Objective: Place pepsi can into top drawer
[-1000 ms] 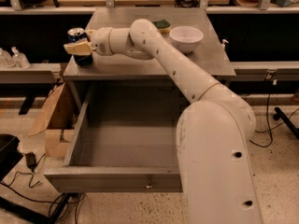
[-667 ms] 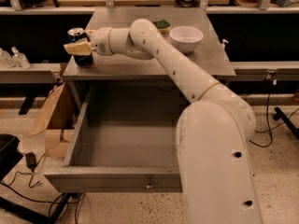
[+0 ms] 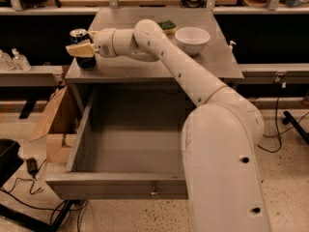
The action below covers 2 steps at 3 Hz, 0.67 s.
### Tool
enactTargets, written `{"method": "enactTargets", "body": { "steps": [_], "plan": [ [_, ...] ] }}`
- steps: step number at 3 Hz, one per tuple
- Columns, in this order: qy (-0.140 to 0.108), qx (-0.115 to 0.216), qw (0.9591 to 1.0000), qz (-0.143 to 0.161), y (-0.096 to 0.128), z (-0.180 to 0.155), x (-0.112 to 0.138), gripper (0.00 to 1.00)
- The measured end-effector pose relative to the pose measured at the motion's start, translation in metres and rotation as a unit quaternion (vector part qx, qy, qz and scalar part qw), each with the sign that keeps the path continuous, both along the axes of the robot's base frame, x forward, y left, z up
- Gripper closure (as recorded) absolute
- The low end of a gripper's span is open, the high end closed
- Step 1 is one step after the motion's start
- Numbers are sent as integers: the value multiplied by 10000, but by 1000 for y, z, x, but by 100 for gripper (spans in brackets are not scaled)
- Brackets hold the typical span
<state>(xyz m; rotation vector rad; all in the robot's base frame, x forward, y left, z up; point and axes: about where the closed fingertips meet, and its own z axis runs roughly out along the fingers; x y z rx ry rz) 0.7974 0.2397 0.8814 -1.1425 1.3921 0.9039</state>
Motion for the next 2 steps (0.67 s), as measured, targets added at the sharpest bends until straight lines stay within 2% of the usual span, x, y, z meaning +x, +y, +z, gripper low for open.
{"method": "enactTargets", "body": {
  "steps": [2],
  "plan": [
    [0, 0, 10000, 0, 0, 0, 0, 100]
  ]
}}
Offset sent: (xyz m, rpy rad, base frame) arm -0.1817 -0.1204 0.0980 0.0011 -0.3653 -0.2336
